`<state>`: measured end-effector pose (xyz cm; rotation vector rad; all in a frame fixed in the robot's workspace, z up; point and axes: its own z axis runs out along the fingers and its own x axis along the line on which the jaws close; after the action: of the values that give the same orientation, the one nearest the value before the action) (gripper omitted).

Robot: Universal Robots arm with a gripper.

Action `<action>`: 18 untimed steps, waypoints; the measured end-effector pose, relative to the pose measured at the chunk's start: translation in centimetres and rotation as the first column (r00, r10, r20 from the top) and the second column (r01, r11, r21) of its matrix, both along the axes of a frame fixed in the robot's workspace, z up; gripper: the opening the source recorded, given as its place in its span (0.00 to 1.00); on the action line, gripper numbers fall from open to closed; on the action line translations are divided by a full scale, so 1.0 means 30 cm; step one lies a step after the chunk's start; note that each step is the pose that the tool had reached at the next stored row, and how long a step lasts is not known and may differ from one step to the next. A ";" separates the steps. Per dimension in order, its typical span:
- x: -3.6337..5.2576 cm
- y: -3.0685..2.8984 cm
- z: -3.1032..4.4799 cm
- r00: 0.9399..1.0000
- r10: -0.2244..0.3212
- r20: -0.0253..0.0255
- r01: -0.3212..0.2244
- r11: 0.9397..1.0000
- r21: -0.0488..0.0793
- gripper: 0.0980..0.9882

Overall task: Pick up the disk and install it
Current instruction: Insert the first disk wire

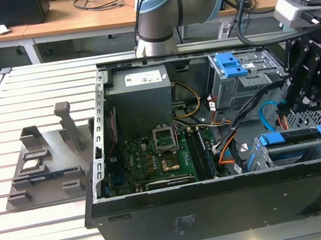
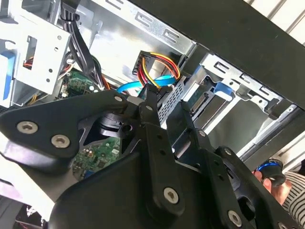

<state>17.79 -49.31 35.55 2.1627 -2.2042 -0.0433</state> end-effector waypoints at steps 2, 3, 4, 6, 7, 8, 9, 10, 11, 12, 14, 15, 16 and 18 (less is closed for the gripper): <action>0.000 0.000 0.000 1.000 0.000 0.000 0.000 1.000 0.000 0.30; 0.000 0.000 0.000 1.000 0.000 0.000 0.000 1.000 -0.001 0.30; 0.000 0.000 0.000 1.000 0.000 0.000 0.000 1.000 -0.001 0.20; 0.000 0.000 0.000 1.000 0.000 0.000 0.000 1.000 -0.001 0.13; 0.000 0.000 0.000 1.000 0.000 0.000 0.000 1.000 -0.002 0.13; 0.000 0.000 0.000 1.000 0.000 0.000 0.000 1.000 -0.002 0.08; 0.000 0.000 0.000 1.000 0.000 0.000 0.000 1.000 -0.002 0.08; 0.000 0.000 0.000 1.000 0.000 0.000 0.000 1.000 -0.002 0.08; 0.000 0.000 0.000 1.000 0.000 0.000 0.000 1.000 -0.002 0.08; 0.000 -0.001 0.000 1.000 0.000 0.000 0.000 1.000 -0.003 0.08; 0.000 -0.012 0.000 1.000 0.000 0.000 0.000 1.000 -0.006 0.08; 0.000 -0.020 0.000 1.000 0.000 0.000 0.000 1.000 -0.010 0.08; 0.000 -0.034 -0.001 1.000 0.000 0.000 0.000 1.000 -0.017 0.08; 0.000 -0.056 -0.002 1.000 0.000 0.000 0.000 1.000 -0.025 0.08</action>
<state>17.79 -50.99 35.50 2.1499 -2.1926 -0.0158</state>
